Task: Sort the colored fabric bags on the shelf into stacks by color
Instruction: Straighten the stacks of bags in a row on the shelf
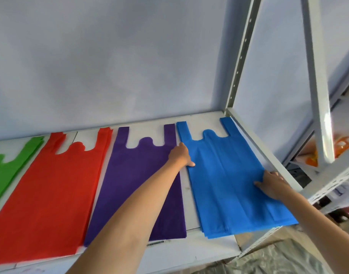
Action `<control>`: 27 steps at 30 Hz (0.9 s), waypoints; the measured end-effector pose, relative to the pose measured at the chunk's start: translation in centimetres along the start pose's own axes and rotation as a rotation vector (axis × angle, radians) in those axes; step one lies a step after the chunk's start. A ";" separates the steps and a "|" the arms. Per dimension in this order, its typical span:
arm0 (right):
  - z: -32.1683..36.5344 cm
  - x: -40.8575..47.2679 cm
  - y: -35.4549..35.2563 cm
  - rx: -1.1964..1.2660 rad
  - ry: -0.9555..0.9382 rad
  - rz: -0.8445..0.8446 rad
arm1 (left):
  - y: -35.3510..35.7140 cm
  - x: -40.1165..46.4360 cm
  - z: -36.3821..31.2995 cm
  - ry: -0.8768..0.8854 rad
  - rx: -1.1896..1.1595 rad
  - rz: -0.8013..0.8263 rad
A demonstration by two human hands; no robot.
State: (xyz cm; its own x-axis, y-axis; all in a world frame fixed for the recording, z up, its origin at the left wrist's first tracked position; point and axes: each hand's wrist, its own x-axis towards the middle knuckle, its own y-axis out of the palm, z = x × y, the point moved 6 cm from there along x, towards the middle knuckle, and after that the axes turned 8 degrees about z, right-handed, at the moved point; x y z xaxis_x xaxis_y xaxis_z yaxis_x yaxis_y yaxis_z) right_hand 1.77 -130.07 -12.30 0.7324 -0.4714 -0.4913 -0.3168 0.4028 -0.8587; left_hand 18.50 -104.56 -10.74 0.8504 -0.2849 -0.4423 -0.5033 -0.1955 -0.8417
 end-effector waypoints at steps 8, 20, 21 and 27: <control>0.5 -0.2 -0.9 -0.017 0.012 -0.067 | -0.9 1.4 -0.8 -0.020 -0.286 -0.085; 0.4 -0.1 -1.0 0.279 0.105 -0.068 | 0.3 2.9 -2.0 -0.084 -0.923 -0.098; 0.5 -0.2 -0.9 0.295 0.094 -0.102 | 0.0 3.0 -1.8 -0.069 -0.941 -0.143; 1.1 -0.4 -0.4 0.271 0.022 -0.171 | -1.1 3.1 -1.2 0.108 -0.938 -0.323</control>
State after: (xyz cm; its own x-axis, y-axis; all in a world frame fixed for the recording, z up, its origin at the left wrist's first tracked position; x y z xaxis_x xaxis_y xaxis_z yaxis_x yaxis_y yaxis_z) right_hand 2.27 -129.18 -11.58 0.7469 -0.5660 -0.3490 -0.0162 0.5091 -0.8605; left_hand 21.48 -106.34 -10.86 0.9728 -0.1622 -0.1651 -0.2074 -0.9276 -0.3106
